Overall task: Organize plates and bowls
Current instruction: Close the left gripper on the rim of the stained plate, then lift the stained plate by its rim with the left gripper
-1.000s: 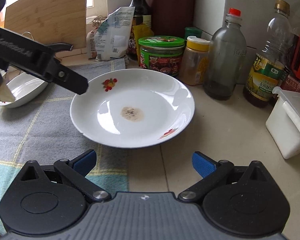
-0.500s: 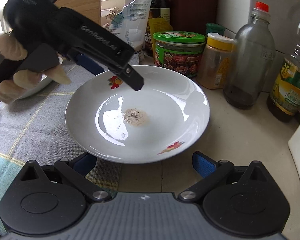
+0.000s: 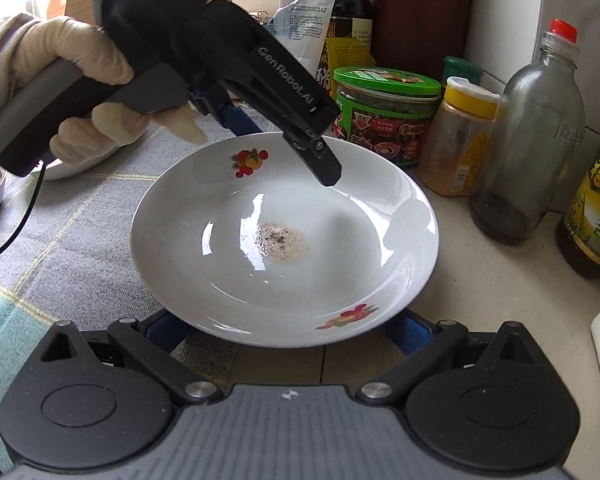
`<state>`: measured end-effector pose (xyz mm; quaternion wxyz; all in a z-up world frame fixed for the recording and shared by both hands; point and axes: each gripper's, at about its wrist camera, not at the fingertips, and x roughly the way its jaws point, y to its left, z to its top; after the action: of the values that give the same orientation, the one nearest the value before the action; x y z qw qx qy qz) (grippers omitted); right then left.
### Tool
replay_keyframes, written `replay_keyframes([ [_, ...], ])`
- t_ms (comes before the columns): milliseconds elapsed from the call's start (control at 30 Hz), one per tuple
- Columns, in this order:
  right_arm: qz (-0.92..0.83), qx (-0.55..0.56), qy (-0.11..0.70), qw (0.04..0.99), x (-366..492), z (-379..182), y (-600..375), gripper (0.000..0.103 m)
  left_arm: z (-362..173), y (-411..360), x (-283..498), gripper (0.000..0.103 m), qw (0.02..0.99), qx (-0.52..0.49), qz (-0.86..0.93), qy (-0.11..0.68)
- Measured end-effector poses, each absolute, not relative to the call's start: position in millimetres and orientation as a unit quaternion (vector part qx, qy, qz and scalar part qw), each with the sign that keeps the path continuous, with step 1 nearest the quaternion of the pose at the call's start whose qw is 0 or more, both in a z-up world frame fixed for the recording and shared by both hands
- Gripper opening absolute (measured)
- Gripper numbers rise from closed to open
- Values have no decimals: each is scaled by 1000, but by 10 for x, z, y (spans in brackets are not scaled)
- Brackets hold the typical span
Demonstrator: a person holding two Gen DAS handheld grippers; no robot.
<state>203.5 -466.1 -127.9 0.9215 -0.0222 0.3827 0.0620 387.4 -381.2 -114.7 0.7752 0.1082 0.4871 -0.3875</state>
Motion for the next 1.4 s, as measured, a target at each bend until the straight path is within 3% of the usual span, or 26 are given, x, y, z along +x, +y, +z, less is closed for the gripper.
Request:
replay_keyframes([
  [1400,60,-31,352,933,1849,-1302,-4628,103,-1072,-4204,4210,70,600,253,-531,542],
])
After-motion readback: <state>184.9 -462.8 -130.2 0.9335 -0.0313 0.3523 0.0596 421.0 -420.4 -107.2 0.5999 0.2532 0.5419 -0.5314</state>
